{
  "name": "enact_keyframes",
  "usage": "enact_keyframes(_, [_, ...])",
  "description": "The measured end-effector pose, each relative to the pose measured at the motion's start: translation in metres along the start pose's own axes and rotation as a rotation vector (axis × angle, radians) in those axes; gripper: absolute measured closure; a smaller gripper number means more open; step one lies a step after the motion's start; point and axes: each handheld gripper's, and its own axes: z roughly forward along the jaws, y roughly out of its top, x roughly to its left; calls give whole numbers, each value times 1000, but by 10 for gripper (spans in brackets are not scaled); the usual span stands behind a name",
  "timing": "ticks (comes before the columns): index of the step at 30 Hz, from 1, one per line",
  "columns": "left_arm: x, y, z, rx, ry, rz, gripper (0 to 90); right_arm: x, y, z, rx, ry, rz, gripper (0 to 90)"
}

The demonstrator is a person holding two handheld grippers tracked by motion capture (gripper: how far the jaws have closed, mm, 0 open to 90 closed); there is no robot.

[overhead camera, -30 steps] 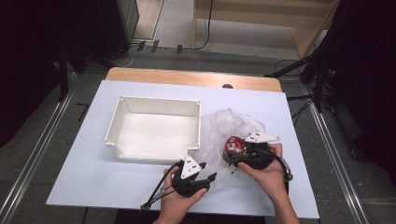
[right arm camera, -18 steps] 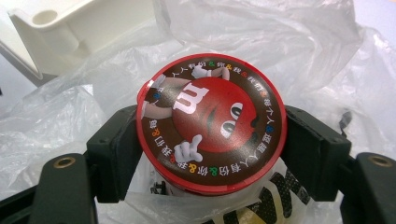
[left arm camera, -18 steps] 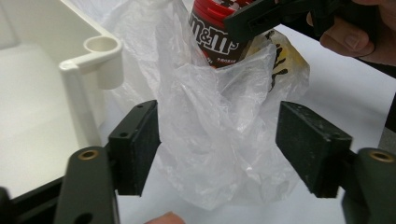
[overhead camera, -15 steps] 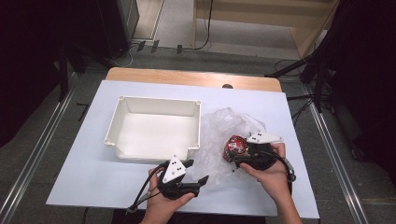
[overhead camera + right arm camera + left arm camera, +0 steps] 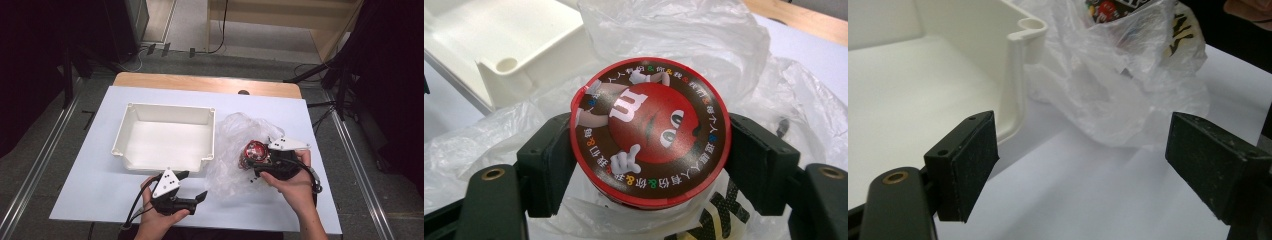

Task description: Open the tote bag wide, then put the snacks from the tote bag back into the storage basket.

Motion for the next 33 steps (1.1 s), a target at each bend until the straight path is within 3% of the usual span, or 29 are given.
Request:
enact_keyframes(10, [13,-5,-13,12,34,-19,141,1,13,-12,-35,4,6,265])
enact_keyframes(18, [6,-7,-7,26,21,-2,150,2,20,-9,-39,8,7,265])
enact_keyframes(22, [4,-5,-4,11,-8,-26,183,4,24,-8,-50,16,14,265])
enact_keyframes(27, [-6,-3,4,15,-42,6,211,7,26,-4,-48,23,18,265])
enact_keyframes(33, [-12,-2,11,13,-94,10,284,9,29,-1,-49,33,14,265])
